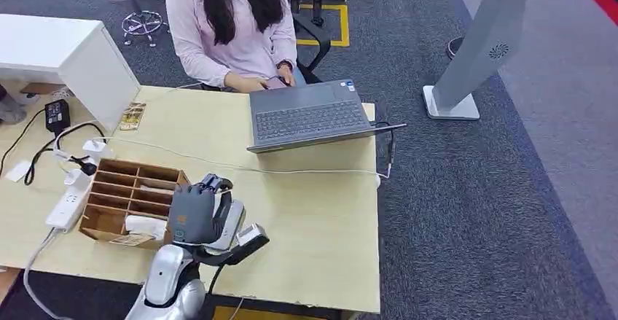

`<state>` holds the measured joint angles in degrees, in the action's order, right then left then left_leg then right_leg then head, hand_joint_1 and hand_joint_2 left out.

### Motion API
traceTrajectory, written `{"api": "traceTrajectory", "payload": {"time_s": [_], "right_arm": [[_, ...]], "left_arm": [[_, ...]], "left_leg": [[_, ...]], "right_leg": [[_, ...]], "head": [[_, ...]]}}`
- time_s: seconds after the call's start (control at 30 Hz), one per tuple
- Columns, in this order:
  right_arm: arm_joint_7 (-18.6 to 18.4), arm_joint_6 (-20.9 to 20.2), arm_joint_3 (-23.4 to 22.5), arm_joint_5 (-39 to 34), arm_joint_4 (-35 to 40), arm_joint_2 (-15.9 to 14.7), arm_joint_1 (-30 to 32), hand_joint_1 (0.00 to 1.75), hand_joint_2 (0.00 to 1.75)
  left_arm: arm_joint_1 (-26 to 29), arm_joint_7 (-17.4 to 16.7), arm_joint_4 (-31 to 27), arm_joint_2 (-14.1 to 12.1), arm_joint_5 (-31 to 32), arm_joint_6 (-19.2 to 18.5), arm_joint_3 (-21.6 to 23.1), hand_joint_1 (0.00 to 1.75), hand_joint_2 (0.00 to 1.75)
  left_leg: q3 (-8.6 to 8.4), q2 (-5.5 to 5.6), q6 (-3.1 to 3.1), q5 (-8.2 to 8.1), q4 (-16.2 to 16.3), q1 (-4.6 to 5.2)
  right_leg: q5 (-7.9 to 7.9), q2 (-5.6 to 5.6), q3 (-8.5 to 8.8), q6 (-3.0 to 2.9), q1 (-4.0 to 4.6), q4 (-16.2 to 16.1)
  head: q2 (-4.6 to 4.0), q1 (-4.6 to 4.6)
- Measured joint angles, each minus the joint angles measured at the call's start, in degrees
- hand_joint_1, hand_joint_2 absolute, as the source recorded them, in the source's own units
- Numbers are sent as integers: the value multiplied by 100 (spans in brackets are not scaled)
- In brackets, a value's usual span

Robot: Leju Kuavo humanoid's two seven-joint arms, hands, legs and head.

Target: Pass the card to the sensor for recognition and then transmit it.

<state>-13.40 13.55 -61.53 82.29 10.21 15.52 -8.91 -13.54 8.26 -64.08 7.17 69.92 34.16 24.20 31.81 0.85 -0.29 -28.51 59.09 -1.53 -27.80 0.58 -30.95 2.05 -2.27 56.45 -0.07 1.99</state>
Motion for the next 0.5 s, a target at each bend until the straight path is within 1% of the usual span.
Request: {"api": "traceTrajectory", "payload": {"time_s": [0.2, 0.33, 0.5], "right_arm": [[-13, 9, -52, -15, 0, 0, 2, 0, 0], [22, 9, -90, -63, 0, -2, 12, 0, 0], [24, 4, -98, -63, 0, -26, 35, 0, 0]], "left_arm": [[168, -35, -13, -90, -11, -15, 2, 175, 175], [362, -256, -13, -146, 37, -133, 2, 175, 175], [562, -503, -11, -201, 103, -140, 0, 175, 175]], "left_leg": [[0, -1, 0, 0, 0, 0], [-1, -2, 0, 0, 0, 0], [0, -1, 0, 0, 0, 0]], "right_leg": [[0, 0, 0, 0, 0, 0], [0, 1, 0, 0, 0, 0], [0, 1, -1, 0, 0, 0]], "head": [[0, -2], [0, 0], [0, 0]]}}
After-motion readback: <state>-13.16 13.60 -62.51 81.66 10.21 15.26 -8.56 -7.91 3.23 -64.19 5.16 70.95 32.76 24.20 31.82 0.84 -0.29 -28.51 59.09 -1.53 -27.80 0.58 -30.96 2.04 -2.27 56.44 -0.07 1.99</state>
